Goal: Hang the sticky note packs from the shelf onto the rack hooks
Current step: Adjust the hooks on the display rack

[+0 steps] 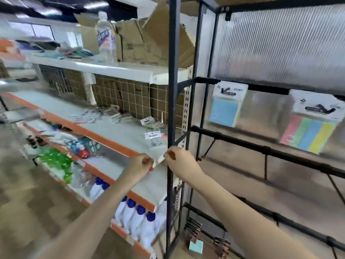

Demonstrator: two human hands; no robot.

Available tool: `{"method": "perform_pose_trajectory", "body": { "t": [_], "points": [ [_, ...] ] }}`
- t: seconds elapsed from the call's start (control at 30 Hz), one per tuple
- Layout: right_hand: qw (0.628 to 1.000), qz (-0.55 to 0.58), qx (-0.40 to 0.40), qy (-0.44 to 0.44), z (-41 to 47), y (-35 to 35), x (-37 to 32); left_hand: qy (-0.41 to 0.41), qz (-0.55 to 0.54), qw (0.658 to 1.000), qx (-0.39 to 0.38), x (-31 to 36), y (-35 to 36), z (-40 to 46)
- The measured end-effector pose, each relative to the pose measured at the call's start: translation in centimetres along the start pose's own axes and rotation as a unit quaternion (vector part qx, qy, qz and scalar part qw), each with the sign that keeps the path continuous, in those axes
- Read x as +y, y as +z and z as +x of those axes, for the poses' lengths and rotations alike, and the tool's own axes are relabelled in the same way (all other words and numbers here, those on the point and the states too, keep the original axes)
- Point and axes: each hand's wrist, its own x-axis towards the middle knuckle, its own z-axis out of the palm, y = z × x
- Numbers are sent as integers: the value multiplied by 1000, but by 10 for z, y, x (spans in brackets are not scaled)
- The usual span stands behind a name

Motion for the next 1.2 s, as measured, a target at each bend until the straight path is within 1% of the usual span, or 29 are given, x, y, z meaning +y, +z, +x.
{"method": "perform_pose_trajectory", "body": {
  "t": [0.1, 0.3, 0.43, 0.67, 0.73, 0.83, 0.97, 1.1, 1.2],
  "points": [
    [1000, -4, -16, 14, 21, 35, -16, -5, 10, 1000, 4, -30, -31, 6],
    [996, -41, -68, 35, 57, 101, -35, -80, -33, 996, 31, -85, -68, 22],
    [997, -39, -64, 32, 91, 135, -40, -92, -14, 994, 50, -116, -81, 37],
    [996, -18, -38, 73, 166, 184, -33, -116, -22, 992, 39, -156, -93, 104],
    [995, -9, -9, 97, 188, 191, -27, -106, -19, 994, 33, -160, -93, 129],
    [989, -19, 26, 144, 210, 196, -14, -74, 20, 997, 21, -162, -89, 165],
    [984, -80, 49, 154, 231, 206, 3, -39, 26, 999, 22, -164, -78, 208],
    [975, -125, 67, 172, 246, 213, 15, -21, 3, 1000, -9, -160, -62, 237],
    [963, -168, 72, 198, 258, 218, 25, 12, -10, 1000, -19, -158, -53, 260]
  ]
}}
